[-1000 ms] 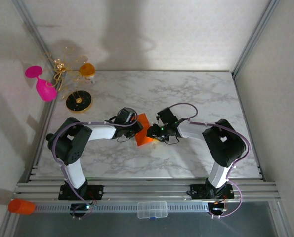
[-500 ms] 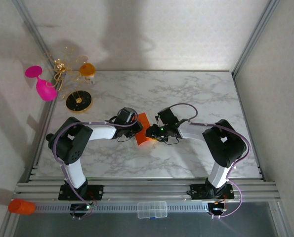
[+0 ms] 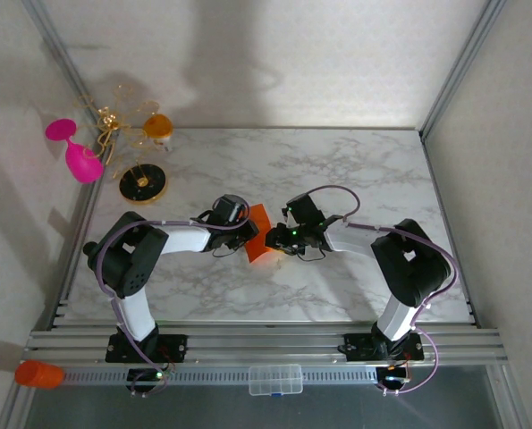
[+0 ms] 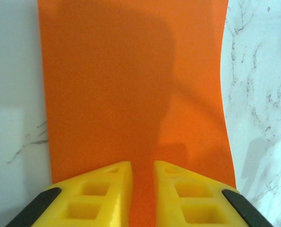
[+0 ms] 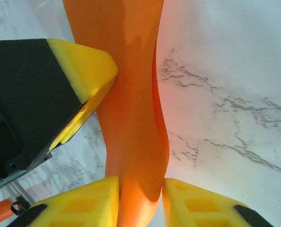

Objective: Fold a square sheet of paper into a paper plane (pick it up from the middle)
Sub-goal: Fold the triangle a second time at the center of the table.

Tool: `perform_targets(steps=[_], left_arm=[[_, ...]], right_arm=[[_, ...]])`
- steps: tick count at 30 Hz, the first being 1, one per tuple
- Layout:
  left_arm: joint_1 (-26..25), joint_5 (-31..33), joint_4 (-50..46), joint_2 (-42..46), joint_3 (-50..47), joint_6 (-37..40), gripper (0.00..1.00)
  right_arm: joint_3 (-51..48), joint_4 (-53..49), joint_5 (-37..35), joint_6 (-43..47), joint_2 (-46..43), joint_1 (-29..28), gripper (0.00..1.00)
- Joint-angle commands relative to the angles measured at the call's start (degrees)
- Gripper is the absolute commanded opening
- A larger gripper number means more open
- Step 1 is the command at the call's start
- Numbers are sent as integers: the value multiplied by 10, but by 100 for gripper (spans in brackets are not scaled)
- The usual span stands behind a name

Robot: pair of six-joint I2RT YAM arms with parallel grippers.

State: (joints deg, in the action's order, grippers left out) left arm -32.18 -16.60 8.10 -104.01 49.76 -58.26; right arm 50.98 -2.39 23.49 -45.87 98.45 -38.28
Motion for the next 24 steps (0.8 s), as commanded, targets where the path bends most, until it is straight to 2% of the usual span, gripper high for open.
perform_targets(steps=[1, 6, 14, 24], left_arm=[[-3, 43, -60, -37, -19, 16, 21], [-3, 45, -62, -43, -16, 21, 21], [-3, 45, -63, -48, -15, 24, 21], [-3, 44, -62, -48, -15, 25, 21]], right_arm=[[1, -22, -27, 6, -12, -3, 30], [15, -60, -47, 14, -4, -3, 29], [20, -67, -42, 14, 1, -3, 29], [-2, 31, 34, 7, -1, -3, 33]])
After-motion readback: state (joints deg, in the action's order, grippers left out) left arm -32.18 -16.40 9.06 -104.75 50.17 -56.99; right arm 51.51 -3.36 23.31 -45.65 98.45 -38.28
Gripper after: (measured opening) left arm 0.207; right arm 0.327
